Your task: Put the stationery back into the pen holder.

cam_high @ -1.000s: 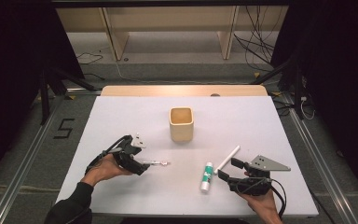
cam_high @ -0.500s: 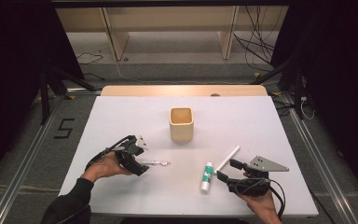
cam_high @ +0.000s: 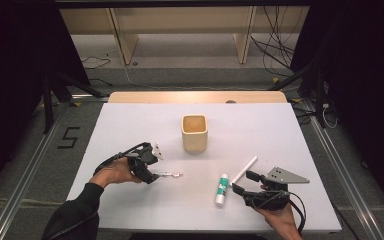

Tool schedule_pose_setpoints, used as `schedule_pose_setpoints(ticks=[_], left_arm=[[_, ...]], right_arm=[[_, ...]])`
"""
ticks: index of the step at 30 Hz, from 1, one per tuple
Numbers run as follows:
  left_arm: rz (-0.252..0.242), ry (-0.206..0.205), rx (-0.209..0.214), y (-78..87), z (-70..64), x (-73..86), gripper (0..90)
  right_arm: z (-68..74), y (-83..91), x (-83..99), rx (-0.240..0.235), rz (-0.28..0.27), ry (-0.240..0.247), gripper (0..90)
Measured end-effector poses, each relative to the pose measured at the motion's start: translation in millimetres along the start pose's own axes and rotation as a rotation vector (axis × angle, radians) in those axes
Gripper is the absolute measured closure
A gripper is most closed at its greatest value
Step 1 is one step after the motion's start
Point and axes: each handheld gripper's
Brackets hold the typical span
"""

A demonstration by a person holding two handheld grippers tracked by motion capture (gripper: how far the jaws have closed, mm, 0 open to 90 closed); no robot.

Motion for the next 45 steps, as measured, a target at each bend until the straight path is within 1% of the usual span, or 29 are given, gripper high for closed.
schedule_pose_setpoints(ticks=[1,5,6,8,9,12,13,14,16,17,18,20,25,27,28,30,32,35,36,38,39,40,41,44,45], left_arm=[[0.014,-0.01,0.003,-0.5,0.8,-0.2,42.3],[0.018,-0.019,0.016,-2.1,2.6,-0.6,45.3],[0.012,-0.014,0.017,-2.9,1.8,-0.8,46.1],[0.024,-0.024,0.027,-4.0,1.3,-1.9,49.6],[0.038,-0.038,0.031,-4.5,1.5,-2.6,50.9],[0.048,-0.046,0.035,-6.2,1.6,-4.6,54.1],[0.054,-0.055,0.039,-6.5,2.2,-5.8,54.9],[0.055,-0.052,0.038,-7.3,1.9,-6.7,54.9],[0.076,-0.066,0.047,-7.9,2.6,-8.5,56.8],[0.068,-0.062,0.046,-9.1,2.3,-8.9,56.8],[0.07,-0.064,0.053,-9.8,2.3,-9.2,58.1],[0.087,-0.075,0.061,-11.1,2.7,-10.2,58.2],[0.112,-0.083,0.059,-15.6,4.9,-10.9,59.0],[0.117,-0.088,0.068,-17.2,6.1,-11.1,60.3],[0.111,-0.081,0.074,-17.5,6.4,-11.2,60.5],[0.116,-0.087,0.077,-17.2,7.8,-11.7,61.1],[0.114,-0.081,0.085,-18.0,8.7,-12.1,62.0],[0.127,-0.086,0.104,-18.0,9.7,-13.2,64.1],[0.123,-0.083,0.108,-18.4,9.2,-13.3,65.1],[0.127,-0.089,0.108,-18.4,9.2,-13.5,66.4],[0.124,-0.083,0.11,-18.5,9.1,-13.5,66.9],[0.134,-0.093,0.115,-18.0,10.1,-13.7,66.9],[0.128,-0.088,0.116,-18.4,9.9,-13.5,67.0],[0.136,-0.102,0.119,-17.9,10.4,-13.9,68.3],[0.132,-0.099,0.121,-18.3,9.8,-13.8,69.8]], right_arm=[[0.2,0.2,0.1,0.0,0.001,-0.001,27.7],[0.2,0.2,0.0,0.001,0.002,0.0,27.8],[0.2,0.1,0.0,0.001,0.002,-0.001,27.8],[0.5,-0.3,0.0,0.001,0.003,0.003,27.9],[0.8,-0.3,0.0,0.001,0.005,0.004,27.9],[1.3,-0.4,0.0,0.001,0.008,0.003,27.8],[1.5,-0.5,0.0,0.0,0.01,0.006,27.9],[1.5,-0.5,0.0,0.0,0.01,0.006,27.9],[1.6,-0.4,-0.1,-0.001,0.009,0.005,27.8],[1.6,-0.4,-0.1,-0.001,0.009,0.005,27.8],[1.6,-0.4,0.0,0.0,0.009,0.006,27.9],[1.6,-0.4,0.0,0.0,0.009,0.006,27.9],[1.7,-0.5,0.0,-0.001,0.009,0.007,28.1],[1.7,-0.8,0.2,-0.001,0.01,0.008,28.0],[1.6,-1.0,0.2,-0.001,0.01,0.009,28.0],[1.7,-1.0,0.2,-0.002,0.01,0.01,28.0],[1.7,-1.1,0.2,-0.002,0.01,0.01,28.1],[1.6,-1.2,0.3,-0.001,0.01,0.011,28.1],[1.6,-1.0,0.3,0.0,0.011,0.01,28.2],[1.4,-0.6,0.2,-0.001,0.011,0.008,28.2],[1.2,-0.6,0.2,0.0,0.01,0.007,28.3],[1.2,-0.6,0.2,0.0,0.01,0.007,28.3],[1.2,-0.7,0.3,0.0,0.01,0.007,28.3],[1.5,-1.1,0.4,0.0,0.011,0.009,28.4],[1.7,-1.3,0.5,0.0,0.011,0.009,28.4]])
Point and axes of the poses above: each handheld gripper's, and its own axes: y roughly backward along the jaws, x roughly out of its underside, z roughly to its left, and after that the axes turned 5 degrees about x, right-handed
